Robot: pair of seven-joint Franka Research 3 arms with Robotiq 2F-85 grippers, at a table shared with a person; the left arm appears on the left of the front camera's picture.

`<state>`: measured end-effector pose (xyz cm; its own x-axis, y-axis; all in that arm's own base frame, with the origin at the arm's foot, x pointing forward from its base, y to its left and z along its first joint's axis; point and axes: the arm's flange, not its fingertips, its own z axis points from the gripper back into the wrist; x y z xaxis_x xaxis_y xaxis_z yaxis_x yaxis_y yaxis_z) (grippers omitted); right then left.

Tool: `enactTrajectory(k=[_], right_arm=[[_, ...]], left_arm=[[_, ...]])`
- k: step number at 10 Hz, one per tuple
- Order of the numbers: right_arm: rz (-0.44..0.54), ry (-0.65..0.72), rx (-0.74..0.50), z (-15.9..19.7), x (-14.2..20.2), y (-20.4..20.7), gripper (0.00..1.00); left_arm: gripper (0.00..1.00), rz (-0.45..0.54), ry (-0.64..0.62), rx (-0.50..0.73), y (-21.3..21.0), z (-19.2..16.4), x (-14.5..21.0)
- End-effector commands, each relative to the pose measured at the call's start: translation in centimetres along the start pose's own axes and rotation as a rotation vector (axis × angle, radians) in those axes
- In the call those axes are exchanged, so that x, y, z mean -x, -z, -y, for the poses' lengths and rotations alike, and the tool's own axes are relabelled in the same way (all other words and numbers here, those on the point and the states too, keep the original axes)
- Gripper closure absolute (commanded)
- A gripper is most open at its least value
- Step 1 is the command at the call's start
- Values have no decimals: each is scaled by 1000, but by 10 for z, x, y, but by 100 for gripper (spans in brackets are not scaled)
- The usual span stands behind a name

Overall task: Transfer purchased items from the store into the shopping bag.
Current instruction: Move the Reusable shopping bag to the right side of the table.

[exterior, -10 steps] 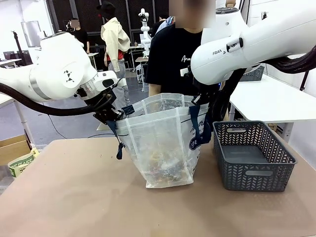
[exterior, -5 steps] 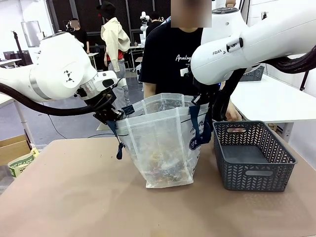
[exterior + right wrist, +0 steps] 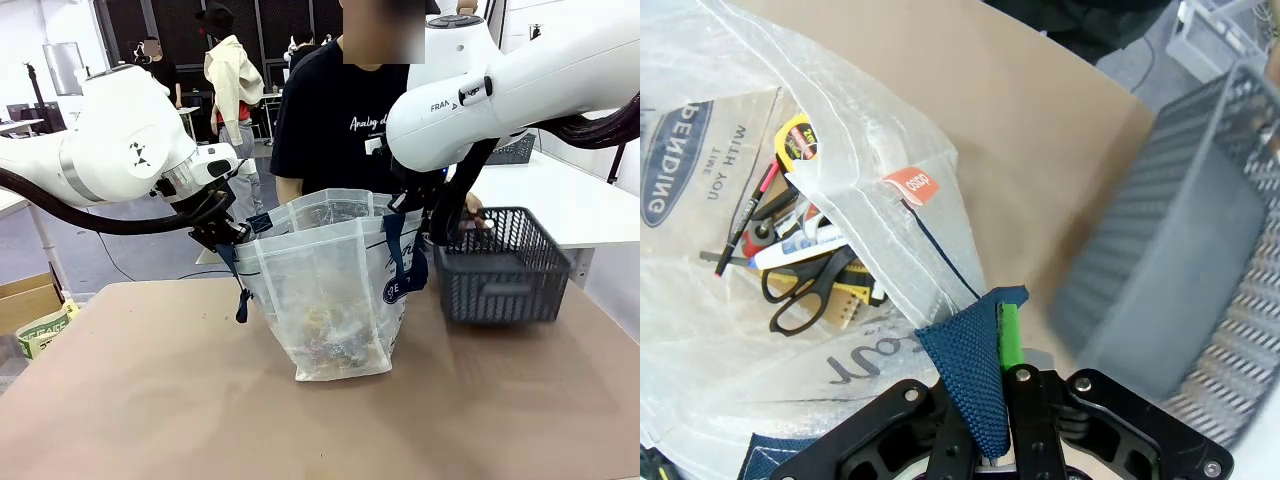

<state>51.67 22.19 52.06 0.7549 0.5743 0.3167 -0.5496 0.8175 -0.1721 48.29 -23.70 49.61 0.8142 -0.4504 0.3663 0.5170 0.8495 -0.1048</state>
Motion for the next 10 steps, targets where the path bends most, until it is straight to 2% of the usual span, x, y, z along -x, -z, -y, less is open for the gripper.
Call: enactTrajectory(k=[1,6,10], right_arm=[[5,2,2,1,-1,-1,100],[0,0,0,0,0,0,100],[-114,187,32,-12,-18,-5,100]], left_arm=[[100,5,-2,-4,-1,-3,0],[100,14,31,-14,-2,5,-1],[100,59,-35,11,-14,25,-18]])
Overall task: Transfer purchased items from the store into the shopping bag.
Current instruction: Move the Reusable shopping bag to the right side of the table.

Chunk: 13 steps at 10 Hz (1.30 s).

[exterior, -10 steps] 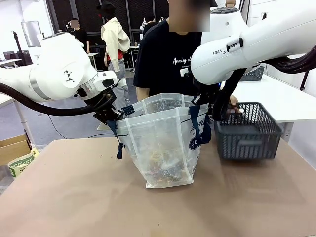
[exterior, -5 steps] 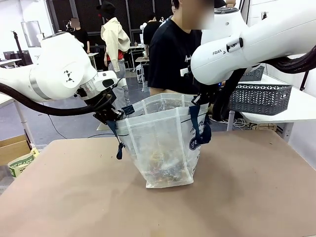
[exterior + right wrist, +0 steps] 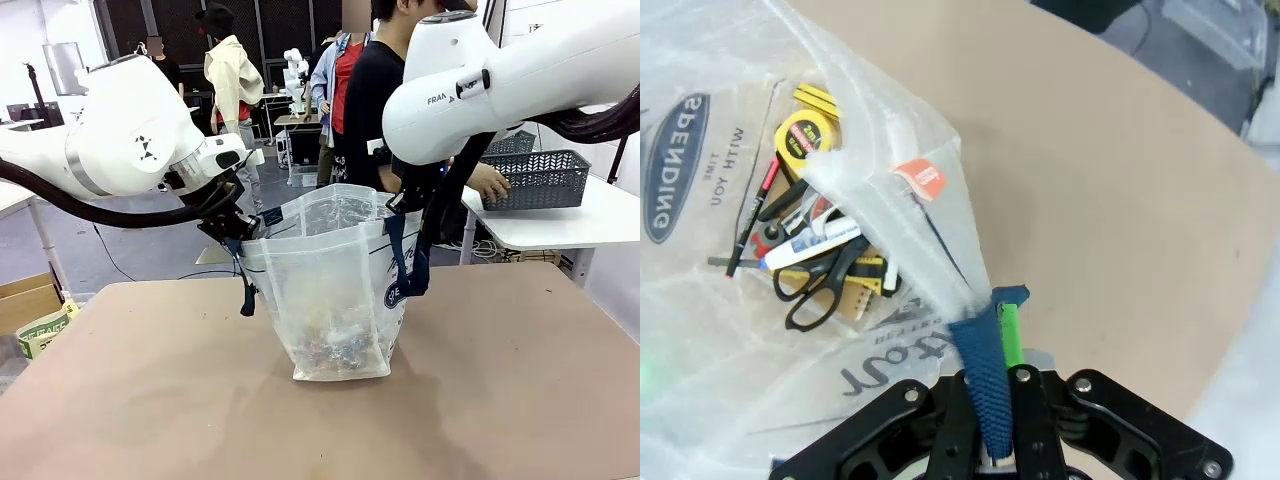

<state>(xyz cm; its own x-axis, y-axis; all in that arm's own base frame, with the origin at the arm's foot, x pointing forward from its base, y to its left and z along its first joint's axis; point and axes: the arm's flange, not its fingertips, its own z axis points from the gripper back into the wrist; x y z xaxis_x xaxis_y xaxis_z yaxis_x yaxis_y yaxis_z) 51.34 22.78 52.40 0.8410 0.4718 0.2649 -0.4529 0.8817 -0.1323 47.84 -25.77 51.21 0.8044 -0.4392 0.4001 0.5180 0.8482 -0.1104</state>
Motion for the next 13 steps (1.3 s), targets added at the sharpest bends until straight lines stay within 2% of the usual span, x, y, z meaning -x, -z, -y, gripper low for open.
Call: enactTrajectory(k=[1,4,10,11,12,13], right_arm=[[-56,124,37,-13,-21,-3,100],[-55,232,41,-26,-41,0,100],[48,327,-36,-50,-62,17,100],[54,318,-47,-49,-62,16,100],[67,280,-48,-41,-56,5,100],[24,305,-42,-50,-59,14,100]], left_arm=[[100,29,-53,11,-3,9,-13],[100,47,-51,87,-1,31,-26],[100,111,-116,205,10,51,-43],[100,110,-113,197,7,48,-41],[100,65,-110,160,12,49,-38],[100,65,-110,160,12,49,-38]])
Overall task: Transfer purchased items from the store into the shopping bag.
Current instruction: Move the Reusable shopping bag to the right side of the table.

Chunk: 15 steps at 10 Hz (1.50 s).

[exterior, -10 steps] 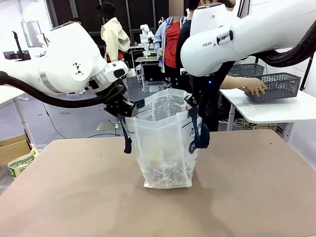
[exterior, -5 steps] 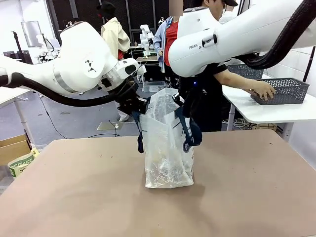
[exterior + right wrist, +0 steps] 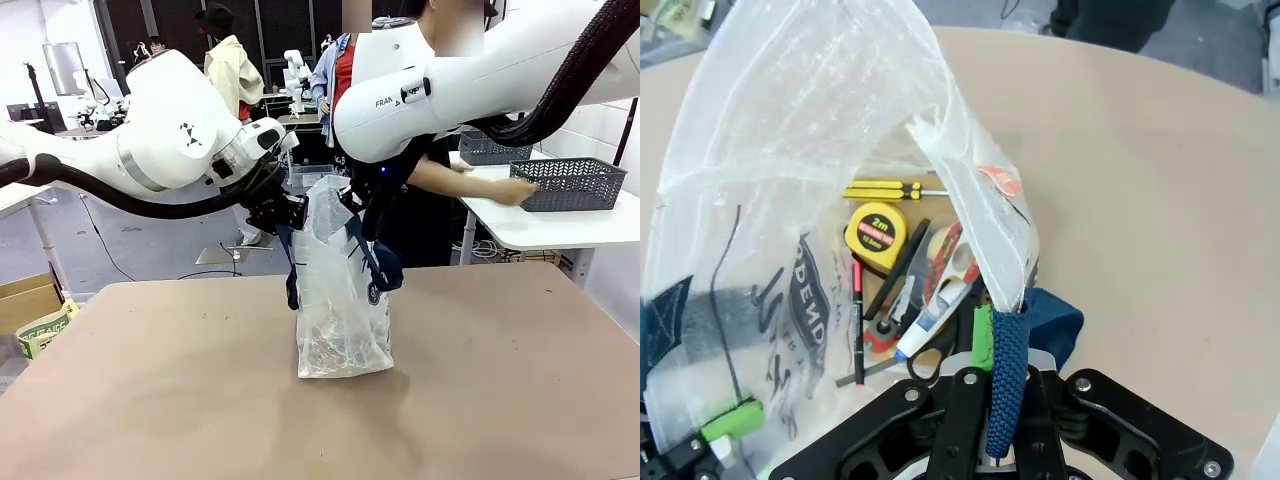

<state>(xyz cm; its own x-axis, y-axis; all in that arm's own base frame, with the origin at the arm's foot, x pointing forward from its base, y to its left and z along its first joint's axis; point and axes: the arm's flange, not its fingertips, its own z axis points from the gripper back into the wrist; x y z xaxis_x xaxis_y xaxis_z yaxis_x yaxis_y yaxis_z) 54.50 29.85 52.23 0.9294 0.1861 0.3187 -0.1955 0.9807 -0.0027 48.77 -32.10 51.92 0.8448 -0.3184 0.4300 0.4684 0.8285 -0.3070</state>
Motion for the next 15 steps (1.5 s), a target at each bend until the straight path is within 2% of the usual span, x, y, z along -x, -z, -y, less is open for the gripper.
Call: enactTrajectory(k=[1,2,4,9,13,15], right_arm=[[-10,3,2,-1,1,3,100],[0,0,0,0,0,0,100],[4,46,-16,-6,-3,3,100],[25,64,-51,-16,-8,6,100],[34,97,-90,-17,-9,7,100],[27,133,-112,-17,-9,3,100]], left_arm=[[100,4,7,-8,-3,0,0],[100,0,0,0,0,0,0],[100,28,64,11,11,13,-4],[100,92,56,101,13,30,-4],[100,119,80,123,19,30,-4],[100,164,112,111,20,29,-5]])
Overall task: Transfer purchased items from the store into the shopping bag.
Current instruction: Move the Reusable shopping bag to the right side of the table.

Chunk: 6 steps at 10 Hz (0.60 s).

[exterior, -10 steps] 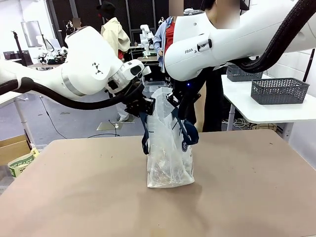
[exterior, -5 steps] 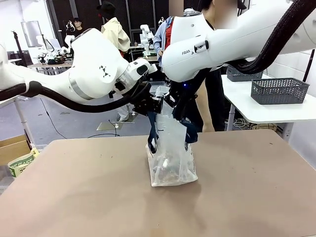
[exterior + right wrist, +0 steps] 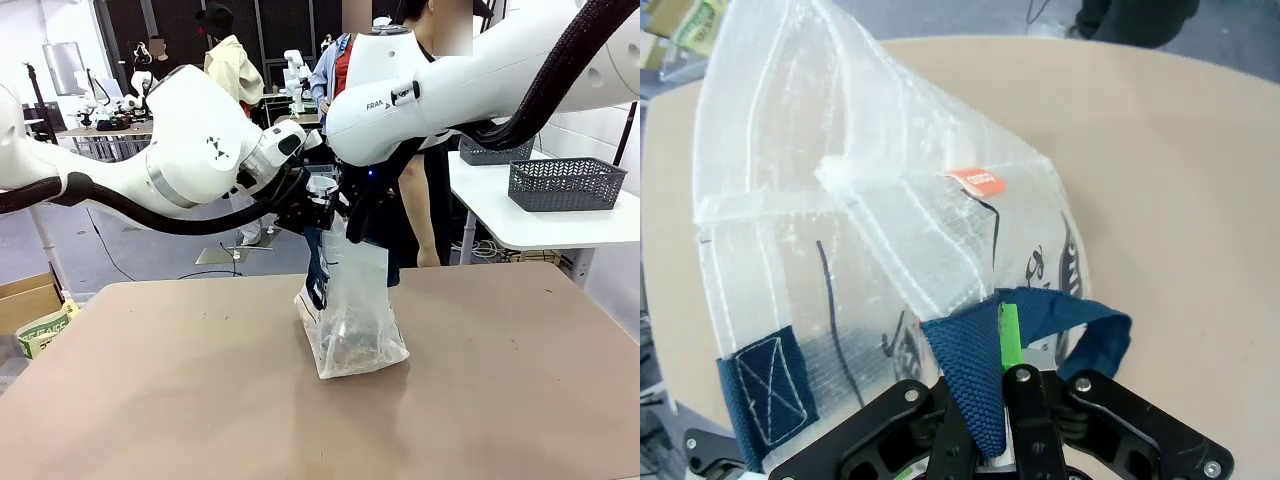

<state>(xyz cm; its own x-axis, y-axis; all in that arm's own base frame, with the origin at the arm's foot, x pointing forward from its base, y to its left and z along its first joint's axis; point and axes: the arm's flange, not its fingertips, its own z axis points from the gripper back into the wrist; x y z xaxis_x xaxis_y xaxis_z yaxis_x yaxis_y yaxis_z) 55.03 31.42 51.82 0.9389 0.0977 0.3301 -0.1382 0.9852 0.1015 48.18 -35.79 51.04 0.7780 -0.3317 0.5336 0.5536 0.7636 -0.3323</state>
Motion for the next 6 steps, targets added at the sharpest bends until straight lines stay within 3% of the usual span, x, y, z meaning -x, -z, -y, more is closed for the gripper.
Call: enactTrajectory(k=[1,2,3,6], right_arm=[[5,59,-29,-3,-2,-5,100],[1,70,-24,-3,-2,-5,100],[-1,74,-22,-3,-2,-5,100],[-22,114,-28,0,-2,-2,100]], left_arm=[[100,101,46,27,-3,-3,-3],[100,146,66,36,-6,-4,-3],[94,168,76,54,-10,-4,-2],[34,213,71,94,-18,-2,0]])
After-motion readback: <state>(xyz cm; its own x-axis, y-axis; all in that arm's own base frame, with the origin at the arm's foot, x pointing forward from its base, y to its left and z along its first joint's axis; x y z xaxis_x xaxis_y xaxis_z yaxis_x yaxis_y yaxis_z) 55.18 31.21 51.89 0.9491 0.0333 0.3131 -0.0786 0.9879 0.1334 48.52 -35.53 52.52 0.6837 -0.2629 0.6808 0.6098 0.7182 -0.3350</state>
